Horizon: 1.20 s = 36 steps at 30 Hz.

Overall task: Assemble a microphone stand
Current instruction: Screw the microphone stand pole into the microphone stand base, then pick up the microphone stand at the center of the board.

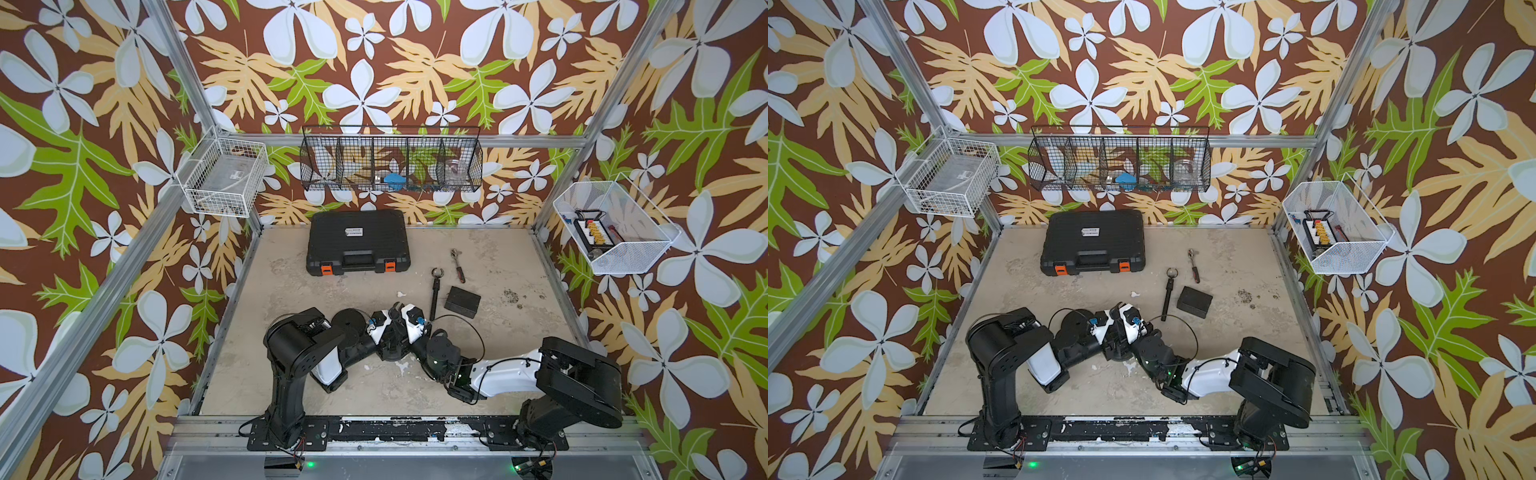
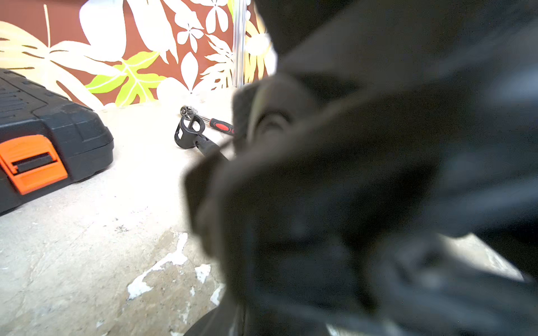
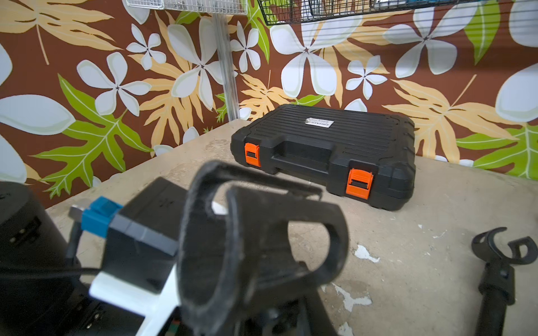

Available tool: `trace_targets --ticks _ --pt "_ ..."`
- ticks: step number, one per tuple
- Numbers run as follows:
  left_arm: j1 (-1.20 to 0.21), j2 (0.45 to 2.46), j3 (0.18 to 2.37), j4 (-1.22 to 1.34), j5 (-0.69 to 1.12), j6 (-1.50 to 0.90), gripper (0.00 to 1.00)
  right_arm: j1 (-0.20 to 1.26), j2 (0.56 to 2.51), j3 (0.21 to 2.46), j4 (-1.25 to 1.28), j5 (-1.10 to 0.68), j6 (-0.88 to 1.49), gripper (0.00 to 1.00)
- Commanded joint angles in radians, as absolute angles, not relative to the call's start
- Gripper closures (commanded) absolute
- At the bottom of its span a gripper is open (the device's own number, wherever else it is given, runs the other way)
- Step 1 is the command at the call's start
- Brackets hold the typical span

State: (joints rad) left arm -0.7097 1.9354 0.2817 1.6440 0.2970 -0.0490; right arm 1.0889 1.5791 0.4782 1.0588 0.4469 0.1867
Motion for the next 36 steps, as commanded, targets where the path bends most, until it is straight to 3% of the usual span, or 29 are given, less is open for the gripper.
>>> trace_targets --ticks 1,8,10,14,17,20,24,27,33,36 --pt "-0.712 1.934 0.277 1.835 0.354 -0.094 0.78 1.084 1.576 0.460 0.834 0.599 0.186 1.00" --pt "-0.712 1.930 0.271 1.844 0.352 -0.095 0.72 1.078 1.556 0.507 0.832 0.465 0.103 1.00" --pt "-0.713 1.925 0.271 1.843 0.354 -0.095 0.72 1.072 1.549 0.523 0.819 0.430 0.098 0.87" --pt "-0.713 1.926 0.273 1.832 0.357 -0.093 0.79 1.065 1.525 0.538 0.804 0.368 0.092 0.44" --pt "-0.712 1.933 0.276 1.831 0.358 -0.092 0.85 1.062 1.483 0.526 0.789 0.340 0.092 0.33" --pt "-0.712 1.941 0.281 1.830 0.362 -0.091 0.87 1.046 1.417 0.483 0.785 0.268 0.097 0.30" --pt "-0.712 1.950 0.284 1.830 0.362 -0.087 0.88 0.954 1.311 0.381 0.821 0.031 0.130 0.30" --pt "-0.712 1.953 0.286 1.828 0.368 -0.087 0.89 0.865 1.272 0.326 0.856 -0.129 0.137 0.36" --pt "-0.713 1.947 0.289 1.828 0.382 -0.089 0.89 0.773 1.305 0.318 0.908 -0.382 0.058 0.44" --pt "-0.713 1.946 0.288 1.826 0.386 -0.089 0.90 0.774 1.346 0.353 0.909 -0.402 0.025 0.44"
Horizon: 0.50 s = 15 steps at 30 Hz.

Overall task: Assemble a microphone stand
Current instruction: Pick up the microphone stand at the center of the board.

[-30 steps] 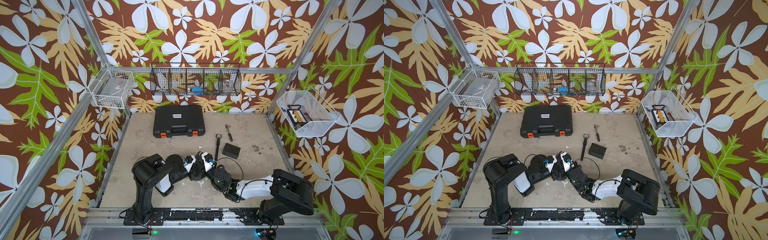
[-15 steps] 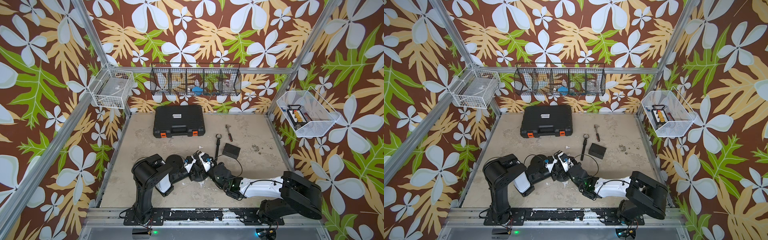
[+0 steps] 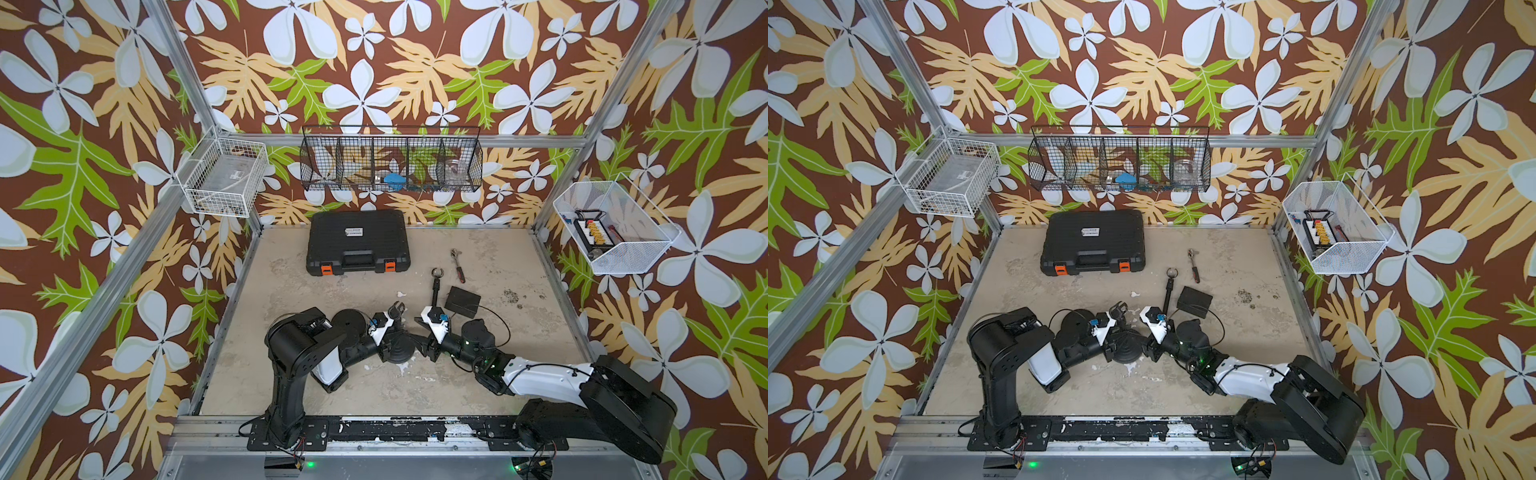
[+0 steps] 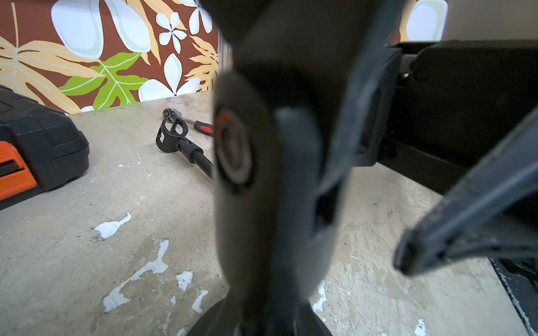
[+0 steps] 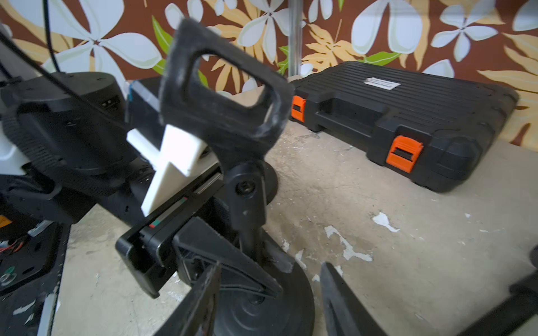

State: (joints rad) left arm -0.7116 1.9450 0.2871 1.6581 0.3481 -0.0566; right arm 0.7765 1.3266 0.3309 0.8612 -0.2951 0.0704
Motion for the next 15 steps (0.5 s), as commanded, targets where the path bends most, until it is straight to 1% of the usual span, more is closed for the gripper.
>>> trace_targets --ticks 1,5,8,10,12,15 --pt "-0.712 1.947 0.288 1.826 0.386 -0.089 0.90 0.773 1.362 0.370 0.908 -0.410 0.017 0.43" --pt "-0.712 1.948 0.289 1.826 0.391 -0.090 0.90 0.774 1.417 0.428 0.906 -0.419 -0.001 0.40" --pt "-0.712 1.947 0.287 1.826 0.393 -0.089 0.90 0.773 1.444 0.466 0.892 -0.403 -0.013 0.41" --pt "-0.712 1.944 0.287 1.826 0.394 -0.089 0.90 0.774 1.455 0.488 0.876 -0.399 -0.020 0.44" --pt "-0.713 1.942 0.288 1.826 0.394 -0.092 0.90 0.773 1.463 0.501 0.870 -0.399 -0.023 0.48" --pt "-0.712 1.939 0.287 1.826 0.393 -0.095 0.90 0.774 1.468 0.515 0.862 -0.399 -0.030 0.63"
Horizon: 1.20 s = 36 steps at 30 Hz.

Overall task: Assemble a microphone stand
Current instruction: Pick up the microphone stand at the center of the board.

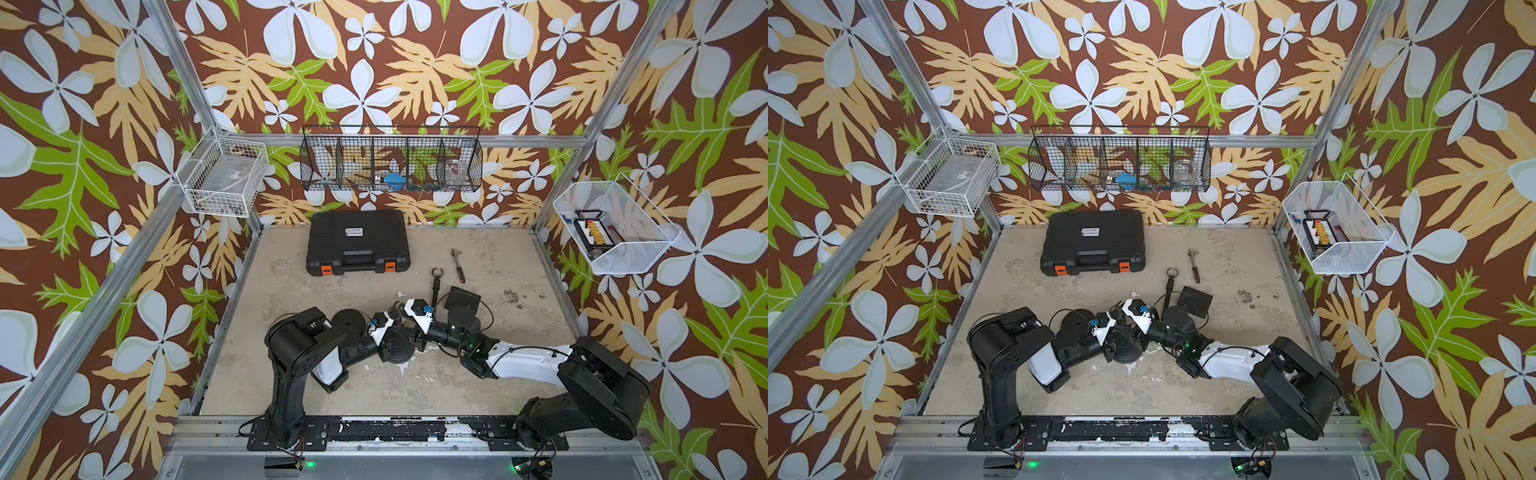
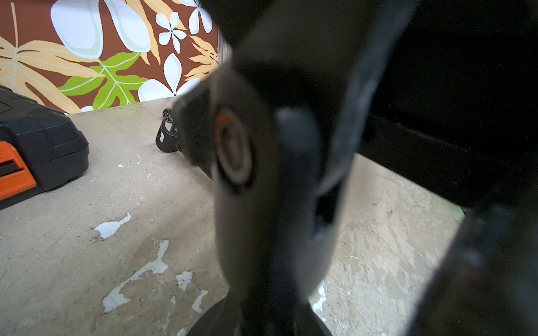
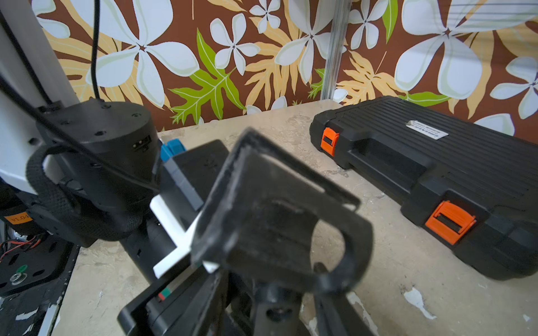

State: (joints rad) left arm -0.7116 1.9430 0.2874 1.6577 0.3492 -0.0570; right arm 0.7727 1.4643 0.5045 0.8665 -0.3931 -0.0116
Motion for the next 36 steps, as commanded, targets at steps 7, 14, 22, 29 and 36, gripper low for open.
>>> trace_targets --ticks 7,14,22,29,36 --pt "-0.713 1.905 0.281 1.810 0.386 -0.117 0.75 0.773 1.447 0.513 0.852 -0.384 -0.040 0.92" --pt "-0.712 1.786 0.237 1.800 0.397 -0.176 0.54 0.773 1.411 0.550 0.816 -0.338 -0.058 1.00" --pt "-0.712 1.576 0.181 1.658 0.370 -0.271 0.53 0.765 1.382 0.670 0.755 -0.200 -0.033 1.00" --pt "-0.709 1.260 0.275 1.021 0.222 -0.373 0.52 0.737 1.354 0.813 0.647 -0.120 0.002 1.00" --pt "-0.572 1.079 0.263 0.824 0.268 -0.619 0.44 0.654 1.289 0.882 0.541 -0.226 0.047 1.00"
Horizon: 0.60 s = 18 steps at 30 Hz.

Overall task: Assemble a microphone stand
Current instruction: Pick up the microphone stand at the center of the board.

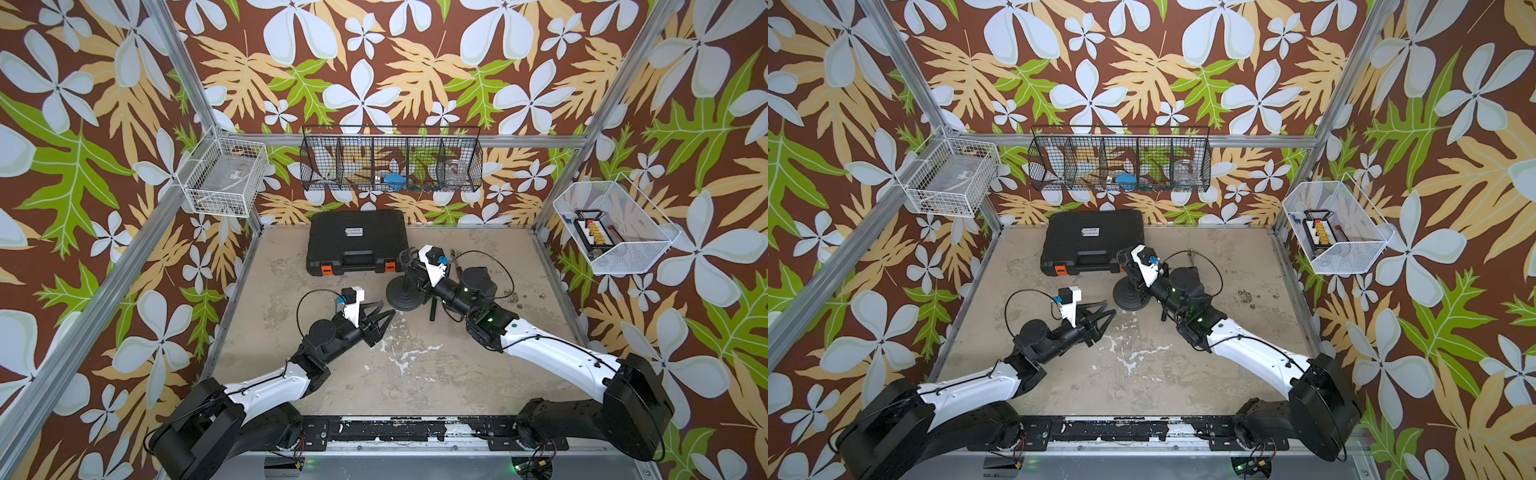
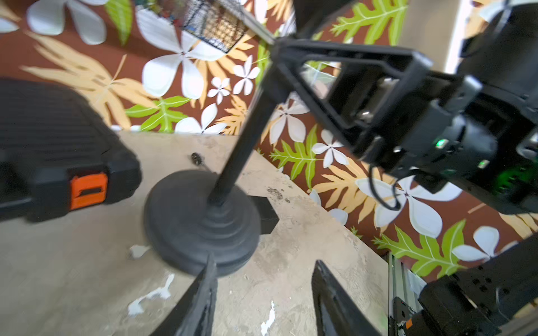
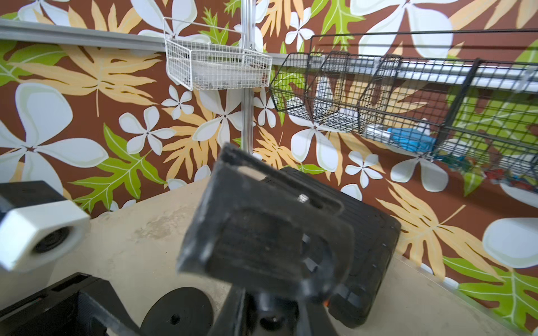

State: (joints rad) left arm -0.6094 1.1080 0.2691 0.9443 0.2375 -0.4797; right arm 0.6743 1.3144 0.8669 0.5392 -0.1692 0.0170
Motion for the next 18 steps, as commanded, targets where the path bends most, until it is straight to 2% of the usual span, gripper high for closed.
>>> trace_targets --ticks 1,7,11,18 --pt "-0.559 1.071 0.265 0.817 0.280 -0.641 0.43 0.642 1.279 0.881 0.534 -0.247 0.052 1.00" --pt "-0.499 1.074 0.304 0.814 0.449 -0.788 0.34 0.582 1.199 0.862 0.510 -0.427 0.104 1.00" --pt "-0.469 1.058 0.303 0.889 0.575 -1.005 0.33 0.570 1.158 0.880 0.474 -0.504 0.115 1.00" --pt "-0.469 1.071 0.337 0.892 0.695 -1.237 0.32 0.568 1.129 0.903 0.515 -0.616 0.211 1.00"
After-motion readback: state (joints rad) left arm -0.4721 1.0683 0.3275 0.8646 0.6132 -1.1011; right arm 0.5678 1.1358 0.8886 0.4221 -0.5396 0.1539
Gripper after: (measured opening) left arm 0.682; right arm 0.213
